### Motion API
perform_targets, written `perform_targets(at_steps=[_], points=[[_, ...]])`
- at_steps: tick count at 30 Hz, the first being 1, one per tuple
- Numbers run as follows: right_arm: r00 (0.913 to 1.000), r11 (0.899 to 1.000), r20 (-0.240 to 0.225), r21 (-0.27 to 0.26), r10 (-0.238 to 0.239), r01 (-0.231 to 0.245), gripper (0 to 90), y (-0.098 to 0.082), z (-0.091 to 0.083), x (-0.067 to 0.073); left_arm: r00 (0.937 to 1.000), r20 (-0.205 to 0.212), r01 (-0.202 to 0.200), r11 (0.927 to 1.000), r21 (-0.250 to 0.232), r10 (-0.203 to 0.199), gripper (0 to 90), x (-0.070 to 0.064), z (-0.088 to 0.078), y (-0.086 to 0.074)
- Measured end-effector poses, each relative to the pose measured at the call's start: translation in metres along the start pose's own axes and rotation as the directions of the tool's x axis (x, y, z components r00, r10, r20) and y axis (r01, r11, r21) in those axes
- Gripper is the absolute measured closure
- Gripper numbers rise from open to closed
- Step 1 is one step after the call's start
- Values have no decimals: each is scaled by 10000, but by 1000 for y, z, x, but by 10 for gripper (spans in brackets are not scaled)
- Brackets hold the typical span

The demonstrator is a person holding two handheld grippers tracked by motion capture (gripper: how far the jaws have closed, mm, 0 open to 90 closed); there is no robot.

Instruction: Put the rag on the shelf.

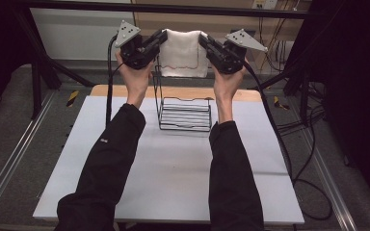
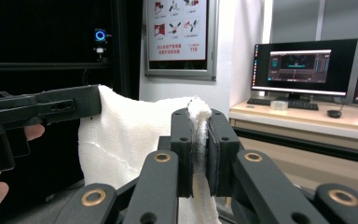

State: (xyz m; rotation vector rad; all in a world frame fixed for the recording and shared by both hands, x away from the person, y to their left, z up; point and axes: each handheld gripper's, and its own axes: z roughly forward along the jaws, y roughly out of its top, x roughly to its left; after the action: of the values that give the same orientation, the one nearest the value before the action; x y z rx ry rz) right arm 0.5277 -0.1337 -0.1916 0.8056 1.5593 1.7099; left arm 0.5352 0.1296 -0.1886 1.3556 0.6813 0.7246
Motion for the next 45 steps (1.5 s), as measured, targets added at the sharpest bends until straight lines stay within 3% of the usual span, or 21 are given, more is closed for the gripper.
perform_targets(at_steps=[18,45], points=[[10000,9998,54,191,38,-39,833,-15,-6,-5,9998,201,-55,9990,440,46,830,-3,5,-17],[9997,9990,-231,455,16,-6,827,-46,-28,5,9979,627,-171,9979,632,131,828,-8,-22,-44]])
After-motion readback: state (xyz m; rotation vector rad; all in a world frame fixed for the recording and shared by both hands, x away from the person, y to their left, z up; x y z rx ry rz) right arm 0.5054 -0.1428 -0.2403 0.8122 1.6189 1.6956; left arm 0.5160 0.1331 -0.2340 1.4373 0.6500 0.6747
